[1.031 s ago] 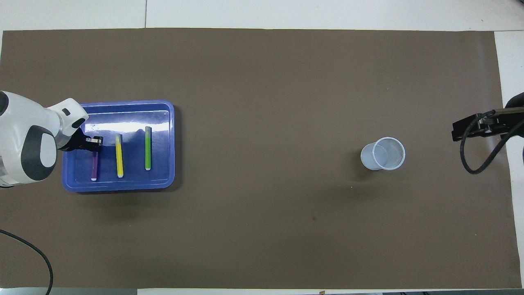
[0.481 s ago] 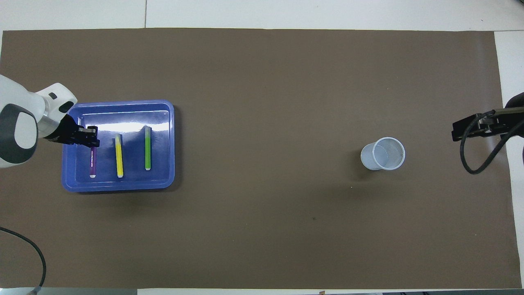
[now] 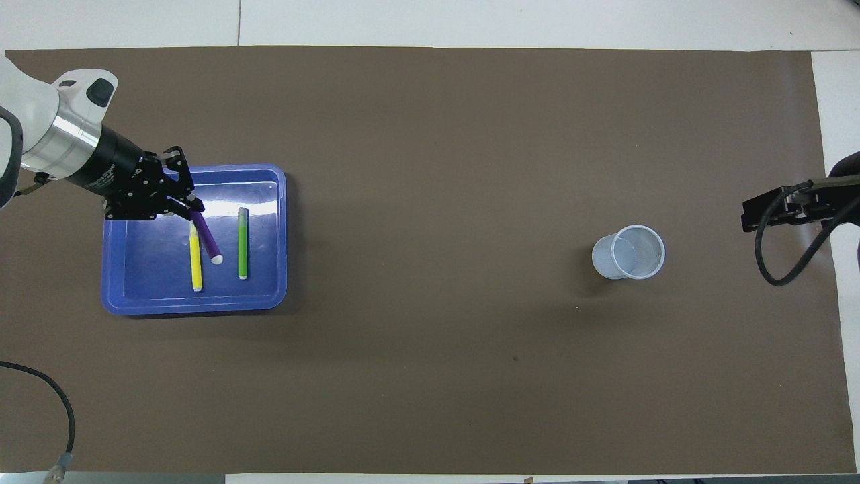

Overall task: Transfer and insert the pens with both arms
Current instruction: 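Lift the purple pen with the left gripper while the right gripper approaches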

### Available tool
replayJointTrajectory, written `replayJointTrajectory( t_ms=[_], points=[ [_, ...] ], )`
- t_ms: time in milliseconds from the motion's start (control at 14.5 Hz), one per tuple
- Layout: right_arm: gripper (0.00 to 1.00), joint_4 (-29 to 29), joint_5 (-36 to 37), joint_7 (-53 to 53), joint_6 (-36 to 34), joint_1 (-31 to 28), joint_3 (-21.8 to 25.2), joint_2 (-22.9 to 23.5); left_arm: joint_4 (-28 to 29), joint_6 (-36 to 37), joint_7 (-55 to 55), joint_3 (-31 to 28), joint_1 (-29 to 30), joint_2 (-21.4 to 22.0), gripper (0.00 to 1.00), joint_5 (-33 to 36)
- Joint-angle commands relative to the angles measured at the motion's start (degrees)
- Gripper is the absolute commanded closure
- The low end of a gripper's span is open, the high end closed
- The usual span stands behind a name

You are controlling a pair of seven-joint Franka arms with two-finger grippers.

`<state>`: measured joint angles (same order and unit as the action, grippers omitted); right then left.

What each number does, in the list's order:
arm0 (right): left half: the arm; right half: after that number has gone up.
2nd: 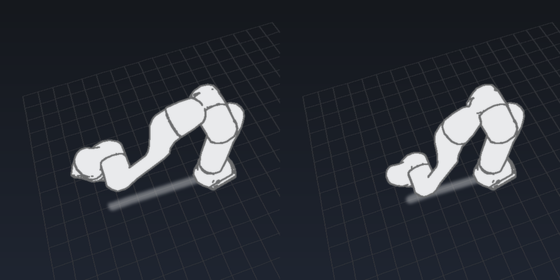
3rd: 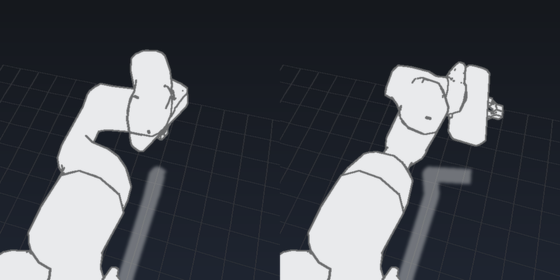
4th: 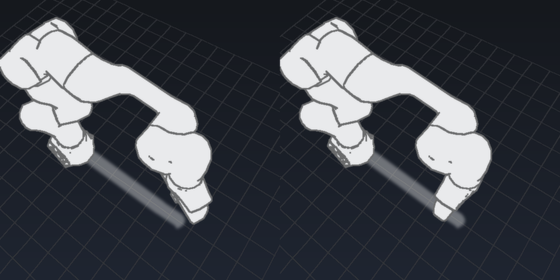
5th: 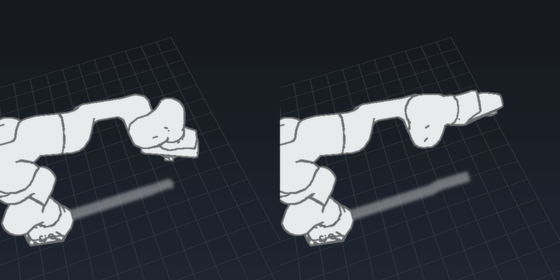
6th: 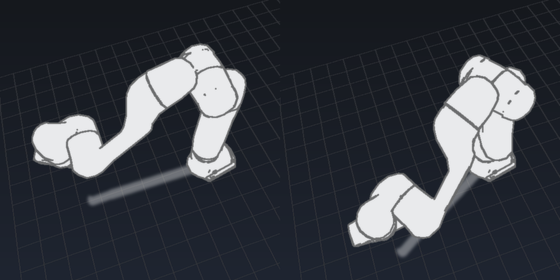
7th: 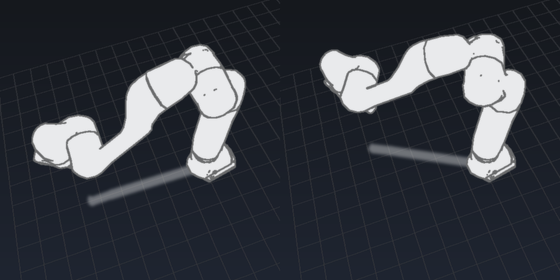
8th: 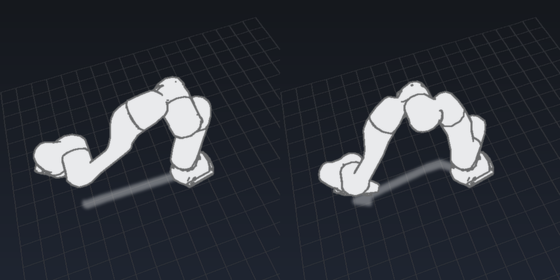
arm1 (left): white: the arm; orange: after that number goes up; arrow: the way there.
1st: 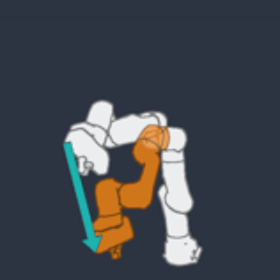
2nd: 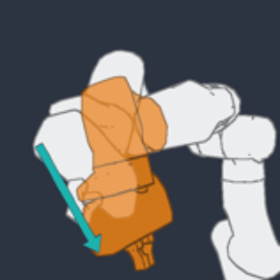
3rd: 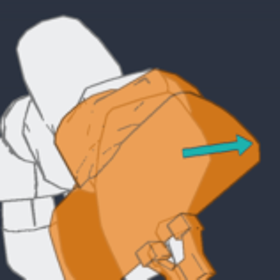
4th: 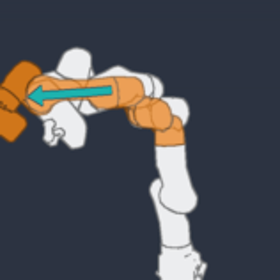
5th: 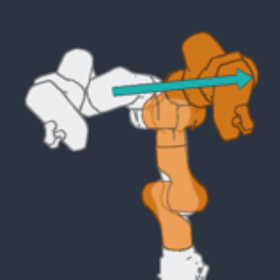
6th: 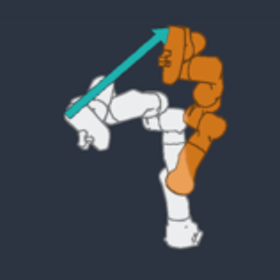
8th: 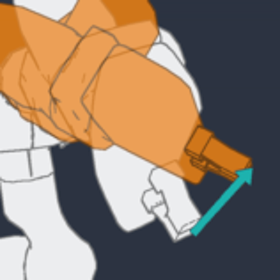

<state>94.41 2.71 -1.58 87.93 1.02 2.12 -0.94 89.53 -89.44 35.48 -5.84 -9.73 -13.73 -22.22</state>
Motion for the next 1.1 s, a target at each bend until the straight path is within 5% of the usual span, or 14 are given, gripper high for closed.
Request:
replayJointTrajectory(
  t_ms=[0, 275, 481, 1031],
  points=[
    [0.0, 0.95, -0.69, -1.67, -4.15, -0.32, -0.28, -1.61, -1.3, 1.99, 16.33, -0.49, -1.33, 0.8, 1.0, -7.89],
    [0.0, 1.21, -1.3, -1.93, -4.17, 0.03, -0.89, -1.87, -0.33, 0.06, 36.2, -0.4, -8.01, 1.69, 1.0, -13.7],
    [0.0, 2.26, -15.77, -1.06, -2.43, -0.14, -0.81, -1.96, 2.74, -4.85, 45.35, -0.4, -12.4, 2.83, 1.0, -18.45],
    [0.0, 6.21, -37.59, 16.69, 6.89, 7.75, -1.24, -3.54, 17.59, -20.85, 54.86, -0.4, -22.77, 9.77, 1.0, -32.96]
  ],
)
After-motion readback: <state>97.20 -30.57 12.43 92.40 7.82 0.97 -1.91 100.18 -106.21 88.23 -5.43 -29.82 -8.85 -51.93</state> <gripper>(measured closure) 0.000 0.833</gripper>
